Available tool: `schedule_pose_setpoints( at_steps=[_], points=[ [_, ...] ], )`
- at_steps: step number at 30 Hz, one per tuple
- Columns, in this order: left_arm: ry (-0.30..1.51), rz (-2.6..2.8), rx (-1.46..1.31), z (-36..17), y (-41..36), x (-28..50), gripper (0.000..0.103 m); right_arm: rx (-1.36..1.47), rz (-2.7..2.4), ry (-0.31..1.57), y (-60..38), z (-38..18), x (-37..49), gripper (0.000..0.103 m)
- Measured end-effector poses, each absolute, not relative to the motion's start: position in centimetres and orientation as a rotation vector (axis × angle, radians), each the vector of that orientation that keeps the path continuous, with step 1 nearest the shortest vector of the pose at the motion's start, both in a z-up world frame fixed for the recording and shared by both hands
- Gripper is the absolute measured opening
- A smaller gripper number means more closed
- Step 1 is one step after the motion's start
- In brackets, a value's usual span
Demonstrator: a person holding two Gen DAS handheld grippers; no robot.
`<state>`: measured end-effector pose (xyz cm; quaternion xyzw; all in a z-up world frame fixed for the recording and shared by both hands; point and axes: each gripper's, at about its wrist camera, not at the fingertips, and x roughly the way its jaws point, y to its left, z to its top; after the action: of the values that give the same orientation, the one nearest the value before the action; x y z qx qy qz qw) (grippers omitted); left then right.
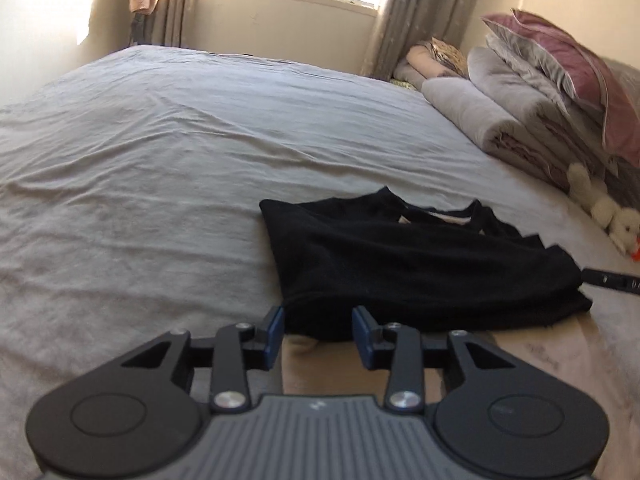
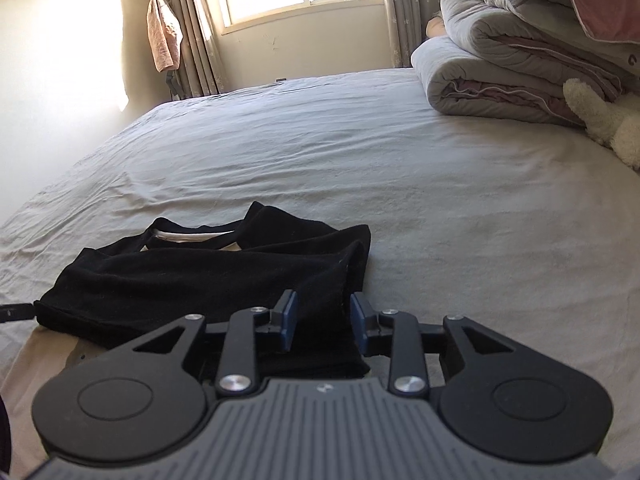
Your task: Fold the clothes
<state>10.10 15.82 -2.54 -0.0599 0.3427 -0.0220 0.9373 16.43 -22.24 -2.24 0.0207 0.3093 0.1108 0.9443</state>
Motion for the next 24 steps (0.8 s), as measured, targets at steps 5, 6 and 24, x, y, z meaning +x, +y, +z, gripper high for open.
schedule_pose_setpoints(
  at_steps=[5, 6, 24],
  points=[
    [0.675, 0.058, -0.043, -3.5, 14.3, 10.7, 0.039, 0.028, 0.234, 0.631, -21.4, -3.0, 16.0, 0.033],
    [0.666, 0.077, -0.043, -3.7, 14.2, 10.8, 0.039, 0.026, 0.236, 0.631, -21.3, -3.2, 15.9, 0.035],
    [0.680, 0.029, -0.195, -0.6, 16.5, 10.0, 0.034, 0.037, 0.215, 0.591, -21.8, -2.3, 15.1, 0.037]
  ],
)
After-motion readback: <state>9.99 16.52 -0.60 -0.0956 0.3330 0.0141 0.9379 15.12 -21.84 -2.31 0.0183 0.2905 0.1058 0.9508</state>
